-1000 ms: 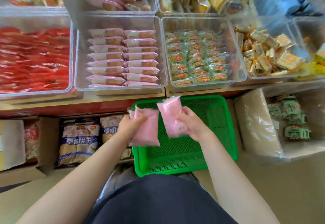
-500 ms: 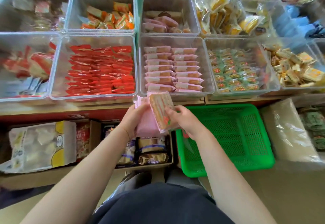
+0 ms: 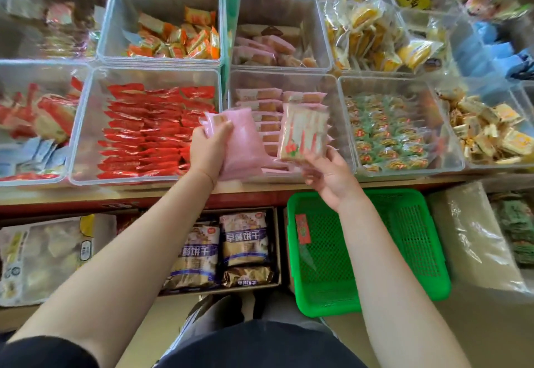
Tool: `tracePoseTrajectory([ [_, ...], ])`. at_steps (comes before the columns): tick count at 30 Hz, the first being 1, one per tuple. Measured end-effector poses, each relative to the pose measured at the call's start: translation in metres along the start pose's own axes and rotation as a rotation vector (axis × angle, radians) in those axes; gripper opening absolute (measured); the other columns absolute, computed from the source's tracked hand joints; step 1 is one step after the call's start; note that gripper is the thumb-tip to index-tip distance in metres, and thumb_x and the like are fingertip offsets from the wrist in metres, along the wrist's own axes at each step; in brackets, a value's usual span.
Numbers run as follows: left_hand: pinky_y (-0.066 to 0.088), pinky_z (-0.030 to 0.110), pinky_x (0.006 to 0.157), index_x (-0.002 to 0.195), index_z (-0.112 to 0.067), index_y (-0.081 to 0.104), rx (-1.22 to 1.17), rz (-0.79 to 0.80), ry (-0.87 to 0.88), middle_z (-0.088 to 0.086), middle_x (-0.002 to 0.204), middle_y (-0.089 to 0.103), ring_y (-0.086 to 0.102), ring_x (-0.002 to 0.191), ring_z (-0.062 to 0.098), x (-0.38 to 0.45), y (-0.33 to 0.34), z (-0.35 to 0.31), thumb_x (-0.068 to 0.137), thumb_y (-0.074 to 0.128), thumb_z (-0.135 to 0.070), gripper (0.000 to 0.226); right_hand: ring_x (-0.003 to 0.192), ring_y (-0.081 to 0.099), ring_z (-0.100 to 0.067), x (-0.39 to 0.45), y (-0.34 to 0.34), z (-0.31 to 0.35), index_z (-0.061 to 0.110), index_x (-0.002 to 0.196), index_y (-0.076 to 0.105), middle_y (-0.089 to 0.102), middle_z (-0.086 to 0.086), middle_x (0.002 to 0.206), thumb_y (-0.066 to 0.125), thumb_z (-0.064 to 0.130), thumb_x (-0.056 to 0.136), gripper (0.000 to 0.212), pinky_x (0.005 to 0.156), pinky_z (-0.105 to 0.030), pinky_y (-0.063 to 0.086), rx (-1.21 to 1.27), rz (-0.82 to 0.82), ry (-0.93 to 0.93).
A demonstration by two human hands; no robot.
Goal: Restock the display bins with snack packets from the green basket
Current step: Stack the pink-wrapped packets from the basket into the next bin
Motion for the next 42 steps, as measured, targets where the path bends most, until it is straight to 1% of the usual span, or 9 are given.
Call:
tracePoseTrajectory([
  [5, 0.051, 0.039, 0.084, 0.109, -0.012, 0.048, 0.427, 0.067, 0.169, 0.006, 0.104, 0.063, 0.061, 0.096, 0.026, 0.035, 0.055, -0.023, 0.083, 0.068, -0.051, 0.051, 0.096, 0.069, -0.022, 0.066, -0.02, 0.057, 0.015, 0.106, 0.064, 0.072, -0.007, 0.105, 0.073, 0.015, 0.087, 0.021, 0.088, -0.041, 0.056, -0.232, -0.26, -0.122],
  [8, 0.045, 0.037, 0.078, 0.113, -0.008, 0.05, 0.982, 0.198, 0.38, 0.01, 0.106, 0.061, 0.057, 0.095, 0.028, 0.045, 0.088, -0.026, 0.091, 0.056, -0.058, 0.055, 0.094, 0.065, -0.014, 0.093, -0.017, 0.087, 0.026, 0.105, 0.061, 0.067, 0.005, 0.103, 0.073, 0.026, 0.086, 0.022, 0.08, -0.033, 0.054, -0.383, -0.309, -0.186],
  [11, 0.033, 0.043, 0.103, 0.132, -0.01, 0.05, 1.307, 0.01, 0.684, 0.014, 0.143, 0.048, 0.038, 0.135, 0.029, 0.055, 0.087, -0.031, 0.097, 0.036, -0.059, 0.061, 0.082, 0.063, -0.005, 0.124, -0.003, 0.107, 0.026, 0.106, 0.062, 0.066, 0.012, 0.094, 0.074, 0.02, 0.086, 0.023, 0.069, -0.022, 0.048, -0.461, -0.248, -0.276],
  [15, 0.016, 0.048, 0.12, 0.157, -0.013, 0.017, 1.216, -0.069, 0.5, 0.014, 0.164, 0.013, 0.008, 0.151, 0.03, 0.075, 0.058, -0.011, 0.101, 0.029, -0.051, 0.068, 0.065, 0.059, 0.002, 0.165, 0.024, 0.12, 0.016, 0.113, 0.067, 0.063, 0.011, 0.084, 0.074, 0.01, 0.086, 0.029, 0.056, -0.013, 0.047, -0.592, -0.162, -0.357],
  [19, 0.028, 0.05, 0.112, 0.156, -0.011, 0.014, 1.215, -0.093, 0.434, 0.018, 0.156, 0.032, 0.027, 0.144, 0.035, 0.082, 0.055, -0.007, 0.098, 0.032, -0.046, 0.07, 0.072, 0.054, 0.0, 0.203, 0.056, 0.114, 0.01, 0.124, 0.063, 0.053, 0.012, 0.082, 0.072, 0.005, 0.087, 0.038, 0.059, -0.007, 0.047, -0.757, -0.05, -0.328],
  [23, 0.039, 0.049, 0.099, 0.154, -0.008, 0.018, 1.199, -0.106, 0.47, 0.016, 0.138, 0.049, 0.043, 0.127, 0.034, 0.08, 0.056, -0.011, 0.095, 0.032, -0.048, 0.073, 0.098, 0.062, -0.015, 0.23, 0.073, 0.106, 0.02, 0.127, 0.061, 0.055, 0.013, 0.091, 0.076, 0.013, 0.085, 0.045, 0.083, -0.028, 0.056, -0.887, 0.079, -0.257],
  [27, 0.04, 0.048, 0.102, 0.155, -0.009, 0.018, 1.171, -0.084, 0.454, 0.016, 0.138, 0.05, 0.043, 0.128, 0.033, 0.082, 0.056, -0.008, 0.094, 0.033, -0.045, 0.073, 0.086, 0.06, -0.007, 0.238, 0.083, 0.117, 0.023, 0.128, 0.062, 0.057, 0.012, 0.094, 0.073, 0.011, 0.086, 0.045, 0.072, -0.022, 0.05, -0.931, 0.164, -0.234],
  [35, 0.038, 0.047, 0.106, 0.155, -0.01, 0.018, 1.166, -0.083, 0.45, 0.016, 0.144, 0.046, 0.04, 0.133, 0.032, 0.083, 0.056, -0.007, 0.094, 0.034, -0.046, 0.073, 0.104, 0.059, -0.015, 0.236, 0.083, 0.114, 0.027, 0.123, 0.061, 0.059, 0.004, 0.115, 0.07, 0.016, 0.09, 0.036, 0.082, -0.028, 0.052, -0.96, 0.074, -0.243],
  [42, 0.034, 0.046, 0.109, 0.156, -0.013, 0.016, 1.167, -0.1, 0.429, 0.012, 0.148, 0.043, 0.036, 0.137, 0.029, 0.082, 0.054, -0.006, 0.097, 0.037, -0.043, 0.07, 0.098, 0.054, -0.013, 0.204, 0.069, 0.121, 0.013, 0.118, 0.051, 0.054, -0.001, 0.117, 0.066, 0.029, 0.092, 0.034, 0.067, -0.019, 0.038, -0.914, -0.328, -0.411],
])
Point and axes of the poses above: each hand's wrist, its own x-axis towards the middle knuckle, its own y-axis out of the palm, z = x × y, the point moved 8 cm from there along x, towards the middle knuckle
